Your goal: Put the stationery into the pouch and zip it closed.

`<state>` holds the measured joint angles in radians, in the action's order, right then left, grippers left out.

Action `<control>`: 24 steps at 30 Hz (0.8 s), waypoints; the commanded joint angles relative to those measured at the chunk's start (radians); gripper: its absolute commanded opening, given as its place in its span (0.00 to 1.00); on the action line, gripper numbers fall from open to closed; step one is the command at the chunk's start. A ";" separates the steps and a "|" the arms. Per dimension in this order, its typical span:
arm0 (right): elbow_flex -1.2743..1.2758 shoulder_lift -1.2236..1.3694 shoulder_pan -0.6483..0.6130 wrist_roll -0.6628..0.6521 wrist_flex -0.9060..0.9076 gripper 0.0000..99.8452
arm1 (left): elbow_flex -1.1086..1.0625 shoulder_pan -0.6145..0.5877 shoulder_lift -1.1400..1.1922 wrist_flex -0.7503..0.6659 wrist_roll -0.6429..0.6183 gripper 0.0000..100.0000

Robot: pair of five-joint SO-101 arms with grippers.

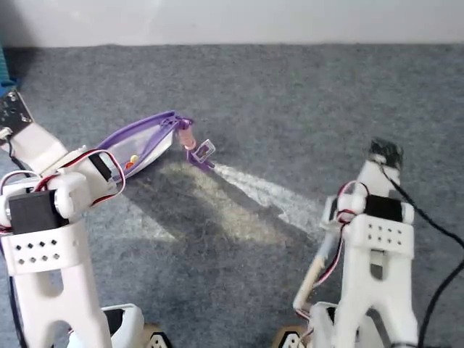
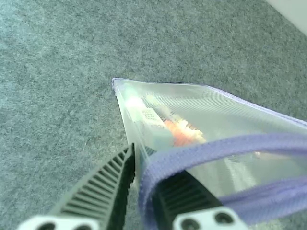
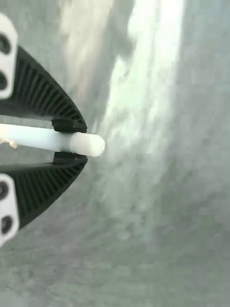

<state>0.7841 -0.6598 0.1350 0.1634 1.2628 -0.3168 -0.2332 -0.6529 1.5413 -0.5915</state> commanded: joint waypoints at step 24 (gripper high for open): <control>-0.640 -0.162 -0.871 -0.095 -0.507 0.01 | -0.019 0.002 -0.008 -0.029 -0.009 0.01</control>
<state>0.2025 -0.8132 -0.6613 0.1588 0.8961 -0.3368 -0.2332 -0.6544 1.5413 -0.5915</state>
